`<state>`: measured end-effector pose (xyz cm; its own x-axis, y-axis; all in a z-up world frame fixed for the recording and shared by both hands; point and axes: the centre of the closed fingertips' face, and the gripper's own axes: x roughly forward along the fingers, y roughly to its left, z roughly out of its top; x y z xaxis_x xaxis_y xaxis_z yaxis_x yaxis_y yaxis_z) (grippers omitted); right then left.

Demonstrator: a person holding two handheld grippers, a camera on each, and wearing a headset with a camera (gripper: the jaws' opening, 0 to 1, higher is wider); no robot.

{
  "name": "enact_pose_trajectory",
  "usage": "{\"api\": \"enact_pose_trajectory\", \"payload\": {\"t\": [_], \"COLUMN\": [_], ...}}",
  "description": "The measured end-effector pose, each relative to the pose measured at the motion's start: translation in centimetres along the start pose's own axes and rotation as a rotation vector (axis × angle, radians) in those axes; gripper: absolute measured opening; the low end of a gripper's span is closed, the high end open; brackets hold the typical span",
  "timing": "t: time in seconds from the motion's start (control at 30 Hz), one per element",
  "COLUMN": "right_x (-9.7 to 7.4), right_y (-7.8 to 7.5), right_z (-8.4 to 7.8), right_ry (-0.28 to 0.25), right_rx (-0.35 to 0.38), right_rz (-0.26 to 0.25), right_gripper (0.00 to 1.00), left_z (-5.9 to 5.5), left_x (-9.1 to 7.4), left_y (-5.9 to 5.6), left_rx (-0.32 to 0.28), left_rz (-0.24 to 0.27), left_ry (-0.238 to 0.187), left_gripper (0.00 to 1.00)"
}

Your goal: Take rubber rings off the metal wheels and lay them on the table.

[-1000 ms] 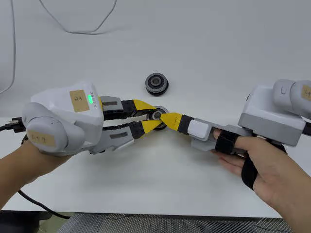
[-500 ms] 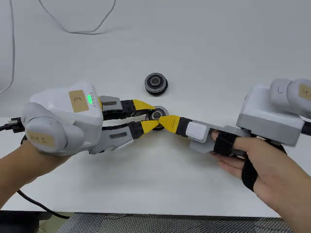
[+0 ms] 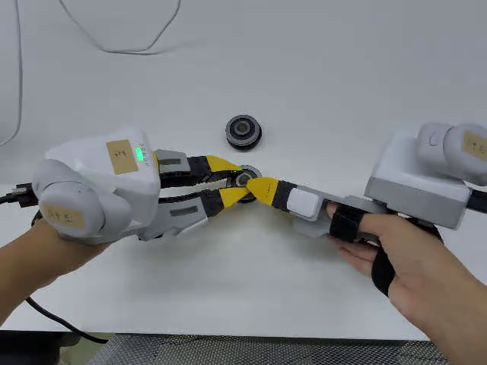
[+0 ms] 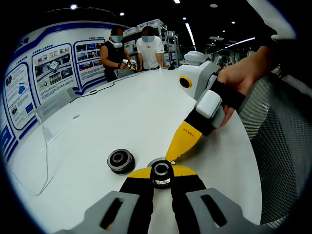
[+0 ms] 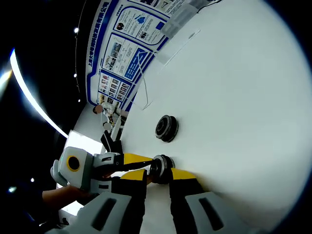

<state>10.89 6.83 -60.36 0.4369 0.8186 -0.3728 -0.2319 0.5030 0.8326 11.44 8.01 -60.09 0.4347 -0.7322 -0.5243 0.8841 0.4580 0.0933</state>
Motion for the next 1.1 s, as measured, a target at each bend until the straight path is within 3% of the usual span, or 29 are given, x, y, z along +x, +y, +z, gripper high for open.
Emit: {"api": "enact_pose_trajectory", "payload": {"t": [0.57, 0.83, 1.1], "right_x": [0.26, -0.01, -0.01], "right_y": [0.22, 0.02, -0.39], "right_z": [0.19, 0.34, -0.03], "right_ry": [0.019, 0.016, 0.060], "right_rx": [-0.053, -0.039, -0.018], "right_rz": [0.016, 0.013, 0.021], "right_gripper": [0.22, 0.20, 0.17], "left_z": [0.08, 0.25, 0.37], "left_x": [0.00, -0.01, -0.03], "left_y": [-0.10, -0.23, -0.24], "left_rx": [0.000, 0.002, 0.002], "left_rz": [0.003, 0.004, 0.004], "left_ry": [0.003, 0.003, 0.002], "left_gripper": [0.12, 0.12, 0.12]}}
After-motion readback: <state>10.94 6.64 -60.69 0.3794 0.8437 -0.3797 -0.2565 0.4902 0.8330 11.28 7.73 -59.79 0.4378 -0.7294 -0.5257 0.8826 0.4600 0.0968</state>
